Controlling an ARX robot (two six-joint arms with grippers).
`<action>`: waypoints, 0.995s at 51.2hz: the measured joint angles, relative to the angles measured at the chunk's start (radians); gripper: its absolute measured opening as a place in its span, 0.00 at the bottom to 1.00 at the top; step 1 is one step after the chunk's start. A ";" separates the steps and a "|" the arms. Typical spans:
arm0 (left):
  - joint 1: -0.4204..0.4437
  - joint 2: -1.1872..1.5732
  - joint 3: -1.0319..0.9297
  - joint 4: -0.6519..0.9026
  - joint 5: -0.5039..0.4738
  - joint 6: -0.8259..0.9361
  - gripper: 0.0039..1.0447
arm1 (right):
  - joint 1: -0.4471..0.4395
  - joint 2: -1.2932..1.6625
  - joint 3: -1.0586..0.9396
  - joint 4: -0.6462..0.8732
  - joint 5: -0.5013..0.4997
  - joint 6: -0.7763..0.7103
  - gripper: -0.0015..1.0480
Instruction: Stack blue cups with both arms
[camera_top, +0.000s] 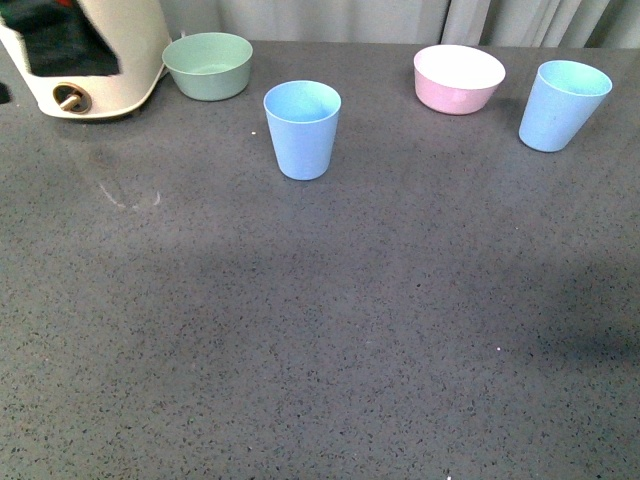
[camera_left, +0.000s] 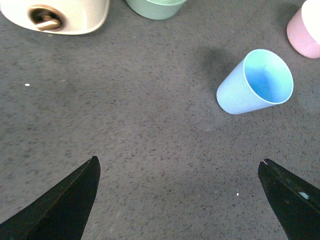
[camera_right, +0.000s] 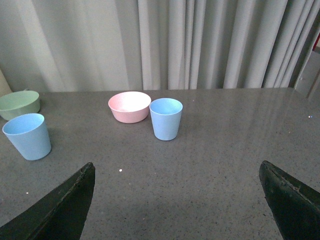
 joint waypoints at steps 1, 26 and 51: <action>-0.013 0.027 0.021 -0.002 -0.008 0.000 0.92 | 0.000 0.000 0.000 0.000 0.000 0.000 0.91; -0.167 0.480 0.472 -0.153 -0.153 -0.066 0.92 | 0.000 0.000 0.000 0.000 0.000 0.000 0.91; -0.203 0.706 0.800 -0.313 -0.225 -0.133 0.92 | 0.000 0.000 0.000 0.000 0.000 0.000 0.91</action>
